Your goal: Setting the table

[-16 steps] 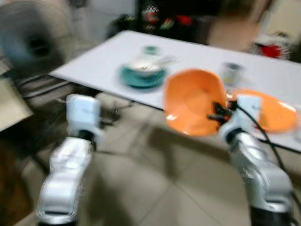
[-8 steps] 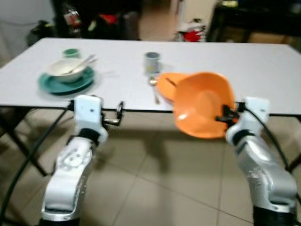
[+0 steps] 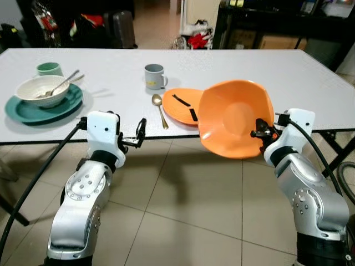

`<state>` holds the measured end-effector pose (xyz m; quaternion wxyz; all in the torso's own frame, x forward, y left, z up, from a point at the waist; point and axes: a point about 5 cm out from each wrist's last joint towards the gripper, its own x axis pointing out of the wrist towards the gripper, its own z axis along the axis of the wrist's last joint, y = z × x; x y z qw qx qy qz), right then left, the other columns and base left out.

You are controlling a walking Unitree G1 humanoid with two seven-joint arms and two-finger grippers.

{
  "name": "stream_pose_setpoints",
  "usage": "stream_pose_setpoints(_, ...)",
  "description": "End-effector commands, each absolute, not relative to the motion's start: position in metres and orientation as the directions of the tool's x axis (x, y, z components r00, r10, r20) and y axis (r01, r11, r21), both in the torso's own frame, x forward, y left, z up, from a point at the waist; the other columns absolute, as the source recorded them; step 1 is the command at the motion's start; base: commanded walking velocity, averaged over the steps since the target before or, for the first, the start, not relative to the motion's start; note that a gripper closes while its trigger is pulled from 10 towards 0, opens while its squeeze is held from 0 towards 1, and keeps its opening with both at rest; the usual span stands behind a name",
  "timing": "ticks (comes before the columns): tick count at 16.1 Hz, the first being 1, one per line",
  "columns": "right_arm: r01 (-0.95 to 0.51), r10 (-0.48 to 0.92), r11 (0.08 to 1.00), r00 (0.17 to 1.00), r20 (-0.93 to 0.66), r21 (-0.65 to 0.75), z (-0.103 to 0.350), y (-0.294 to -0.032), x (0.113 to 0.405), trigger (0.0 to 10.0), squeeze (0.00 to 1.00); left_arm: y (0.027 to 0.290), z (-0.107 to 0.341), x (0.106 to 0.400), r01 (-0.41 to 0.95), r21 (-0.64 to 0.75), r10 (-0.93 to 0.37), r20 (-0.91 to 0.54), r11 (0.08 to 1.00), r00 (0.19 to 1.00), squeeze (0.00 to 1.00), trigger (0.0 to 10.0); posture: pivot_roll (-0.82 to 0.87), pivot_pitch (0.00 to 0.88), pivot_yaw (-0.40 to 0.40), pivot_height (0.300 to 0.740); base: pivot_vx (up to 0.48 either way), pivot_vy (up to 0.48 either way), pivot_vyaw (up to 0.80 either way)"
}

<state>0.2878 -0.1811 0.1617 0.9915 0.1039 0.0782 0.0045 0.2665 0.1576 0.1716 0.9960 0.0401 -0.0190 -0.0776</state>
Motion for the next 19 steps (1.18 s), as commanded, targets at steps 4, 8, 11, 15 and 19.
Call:
stream_pose_setpoints(4, -0.029, 0.062, 0.971, 0.989, -0.135, 0.235, 0.17, -0.178, 0.293, 10.0, 0.0, 0.16, 0.173, 0.265, 0.146, 0.084, -0.15, 0.038, 0.986, 0.988, 0.0, 10.0, -0.04, 0.0, -0.026, 0.74, 0.416, 0.0, 0.0)
stream_pose_setpoints(8, -0.034, 0.067, 0.972, 0.988, -0.139, 0.232, 0.169, -0.176, 0.293, 10.0, 0.0, 0.162, 0.173, 0.265, 0.15, 0.093, -0.153, 0.032, 0.984, 0.988, 0.0, 10.0, -0.04, 0.0, -0.021, 0.74, 0.406, 0.0, -0.52)
stream_pose_setpoints(11, -0.033, 0.068, 0.972, 0.987, -0.143, 0.235, 0.169, -0.176, 0.292, 10.0, 0.0, 0.164, 0.173, 0.264, 0.156, 0.099, -0.159, 0.03, 0.983, 0.987, 0.0, 10.0, -0.04, 0.0, -0.018, 0.74, 0.391, 0.0, 0.0)
stream_pose_setpoints(15, -0.066, 0.103, 0.965, 0.985, -0.136, 0.253, 0.171, -0.171, 0.294, 10.0, 0.0, 0.164, 0.174, 0.263, 0.164, 0.106, -0.168, 0.027, 0.981, 0.985, 0.0, 10.0, -0.03, 0.0, -0.014, 0.74, 0.374, 0.0, 0.0)
stream_pose_setpoints(19, -0.117, 0.169, 0.923, 0.979, -0.113, 0.368, 0.179, -0.163, 0.305, 10.0, 0.0, 0.168, 0.175, 0.263, 0.211, 0.162, -0.216, 0.012, 0.964, 0.976, 0.0, 10.0, -0.02, 0.0, -0.013, 0.74, 0.086, 0.0, 0.0)
